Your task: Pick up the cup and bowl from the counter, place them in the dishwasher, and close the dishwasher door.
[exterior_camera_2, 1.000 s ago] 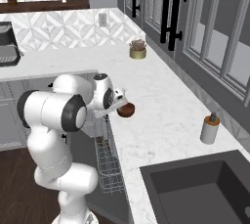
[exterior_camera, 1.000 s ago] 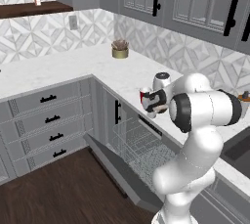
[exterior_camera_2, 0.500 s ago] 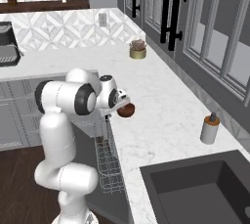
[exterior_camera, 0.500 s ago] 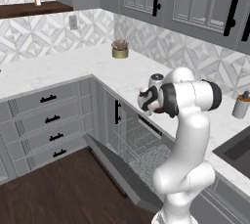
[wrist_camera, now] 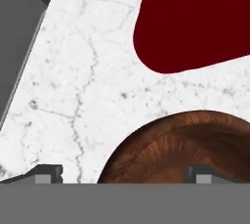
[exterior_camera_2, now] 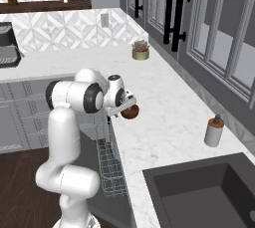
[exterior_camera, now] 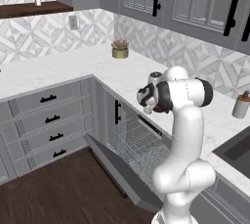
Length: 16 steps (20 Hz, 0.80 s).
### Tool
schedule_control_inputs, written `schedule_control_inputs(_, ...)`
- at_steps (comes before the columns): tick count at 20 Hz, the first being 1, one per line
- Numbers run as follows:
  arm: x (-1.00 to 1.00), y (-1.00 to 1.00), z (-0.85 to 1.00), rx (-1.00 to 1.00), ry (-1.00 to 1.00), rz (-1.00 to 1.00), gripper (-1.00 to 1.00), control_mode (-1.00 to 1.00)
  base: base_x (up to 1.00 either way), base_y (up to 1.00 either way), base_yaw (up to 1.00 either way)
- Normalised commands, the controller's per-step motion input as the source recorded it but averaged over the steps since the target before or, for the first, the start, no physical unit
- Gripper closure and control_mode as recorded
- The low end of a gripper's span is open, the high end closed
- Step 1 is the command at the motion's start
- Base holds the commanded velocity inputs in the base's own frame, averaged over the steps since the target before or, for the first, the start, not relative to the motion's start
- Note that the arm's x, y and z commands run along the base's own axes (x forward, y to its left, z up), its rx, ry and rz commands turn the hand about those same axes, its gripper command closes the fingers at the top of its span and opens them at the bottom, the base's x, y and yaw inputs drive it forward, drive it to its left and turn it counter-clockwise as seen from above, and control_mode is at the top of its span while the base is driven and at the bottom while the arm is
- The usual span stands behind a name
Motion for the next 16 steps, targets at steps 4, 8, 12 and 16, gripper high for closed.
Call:
schedule_control_inputs(4, -0.17, -0.05, -0.31, 0.0, 0.0, 0.0, 1.0, -1.0, 0.0, 0.0, 0.0)
schedule_control_inputs(8, -0.74, 0.0, -0.23, 0.01, 0.0, -0.05, 1.0, -1.0, 0.0, 0.0, 0.0)
schedule_control_inputs(12, -1.0, 0.07, -0.12, 0.04, -0.04, -0.09, 1.0, -1.0, 0.0, 0.0, 0.0)
schedule_control_inputs(16, -0.99, 0.56, 0.0, 0.04, -0.02, -0.06, 1.0, -1.0, 0.0, 0.0, 0.0)
